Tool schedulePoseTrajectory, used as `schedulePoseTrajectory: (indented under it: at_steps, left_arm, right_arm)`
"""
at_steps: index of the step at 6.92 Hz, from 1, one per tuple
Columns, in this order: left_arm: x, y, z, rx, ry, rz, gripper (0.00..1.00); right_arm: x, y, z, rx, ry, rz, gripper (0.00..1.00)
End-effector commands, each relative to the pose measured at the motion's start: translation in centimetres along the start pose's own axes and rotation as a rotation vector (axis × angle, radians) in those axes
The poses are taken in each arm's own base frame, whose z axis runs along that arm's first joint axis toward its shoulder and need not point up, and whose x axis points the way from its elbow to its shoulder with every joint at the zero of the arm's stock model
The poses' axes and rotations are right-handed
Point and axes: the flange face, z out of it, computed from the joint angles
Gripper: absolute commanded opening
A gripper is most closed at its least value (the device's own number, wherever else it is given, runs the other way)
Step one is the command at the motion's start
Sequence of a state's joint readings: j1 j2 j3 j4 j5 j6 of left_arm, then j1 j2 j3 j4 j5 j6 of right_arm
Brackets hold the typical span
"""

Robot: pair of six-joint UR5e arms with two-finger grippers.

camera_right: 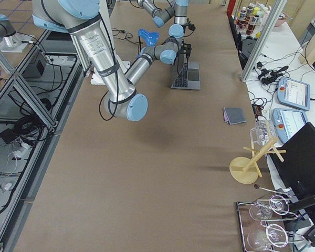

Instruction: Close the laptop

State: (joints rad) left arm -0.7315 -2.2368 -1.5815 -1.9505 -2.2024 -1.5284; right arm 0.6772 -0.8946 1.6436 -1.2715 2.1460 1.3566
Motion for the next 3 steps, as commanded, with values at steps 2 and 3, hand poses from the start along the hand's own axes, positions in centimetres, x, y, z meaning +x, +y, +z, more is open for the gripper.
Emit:
schedulePoseTrajectory:
  at_steps: [2,3]
  left_arm:
    - [-0.8,-3.4,4.5,0.009,-0.024,-0.002,0.0]
    - [-1.2,-5.5,6.6,0.07,-0.045,0.033,0.0]
  right_arm:
    - [0.3,-7.0,6.0,0.062,0.033,0.027,0.0]
    - [0.6,-8.5,8.1,0.074,0.057,0.037,0.0]
